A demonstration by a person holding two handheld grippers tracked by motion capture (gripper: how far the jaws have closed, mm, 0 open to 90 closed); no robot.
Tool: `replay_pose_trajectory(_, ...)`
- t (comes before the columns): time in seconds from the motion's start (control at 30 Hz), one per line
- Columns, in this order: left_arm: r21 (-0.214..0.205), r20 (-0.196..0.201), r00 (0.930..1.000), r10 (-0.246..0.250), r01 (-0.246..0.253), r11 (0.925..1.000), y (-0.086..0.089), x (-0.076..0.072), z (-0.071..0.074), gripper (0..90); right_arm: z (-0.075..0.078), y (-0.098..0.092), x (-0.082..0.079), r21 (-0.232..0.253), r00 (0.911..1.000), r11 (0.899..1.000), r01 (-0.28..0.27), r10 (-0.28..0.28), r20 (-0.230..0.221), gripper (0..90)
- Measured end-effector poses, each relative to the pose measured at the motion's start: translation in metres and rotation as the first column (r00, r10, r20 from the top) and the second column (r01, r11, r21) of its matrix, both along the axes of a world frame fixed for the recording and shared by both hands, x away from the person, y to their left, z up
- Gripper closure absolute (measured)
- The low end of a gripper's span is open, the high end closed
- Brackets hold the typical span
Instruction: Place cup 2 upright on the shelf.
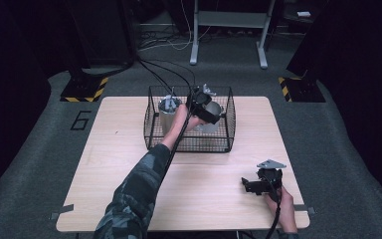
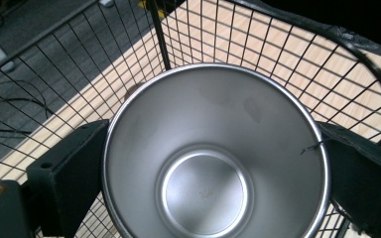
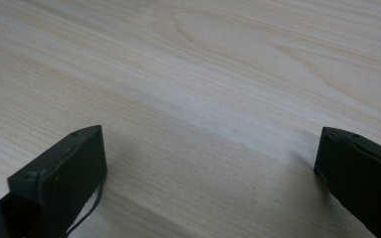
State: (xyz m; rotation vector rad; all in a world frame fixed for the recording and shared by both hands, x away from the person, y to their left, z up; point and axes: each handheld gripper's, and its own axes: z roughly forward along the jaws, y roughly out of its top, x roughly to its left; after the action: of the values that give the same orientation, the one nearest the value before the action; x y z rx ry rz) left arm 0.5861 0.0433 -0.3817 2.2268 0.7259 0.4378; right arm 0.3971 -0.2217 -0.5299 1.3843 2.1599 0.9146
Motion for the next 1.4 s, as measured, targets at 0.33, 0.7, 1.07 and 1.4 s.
replay_pose_trajectory(0.33, 0.009, -0.027, 0.9996, 0.013, -0.013, 0.9999, -0.002, 0.007, -0.011, 6.0, 0.0, 0.0, 0.0, 0.0, 1.0, 1.0, 0.0, 0.0, 0.0, 0.0)
replay_pose_trajectory(0.7, 0.003, -0.041, 0.9988, 0.028, -0.028, 0.9996, -0.005, 0.011, -0.02, 5.9, 0.0, 0.0, 0.0, -0.002, 1.0, 1.0, -0.004, 0.004, 0.001, 0.0)
replay_pose_trajectory(1.07, 0.029, -0.077, 0.9966, 0.031, -0.028, 0.9992, -0.006, 0.015, -0.028, 5.8, 0.0, 0.0, 0.0, -0.002, 1.0, 1.0, -0.002, 0.002, 0.005, 0.0)
replay_pose_trajectory(1.4, 0.053, -0.109, 0.9937, 0.027, -0.021, 0.9984, -0.007, 0.017, -0.03, 5.7, 0.0, 0.0, 0.0, -0.003, 1.0, 1.0, -0.002, 0.002, 0.007, 0.0)
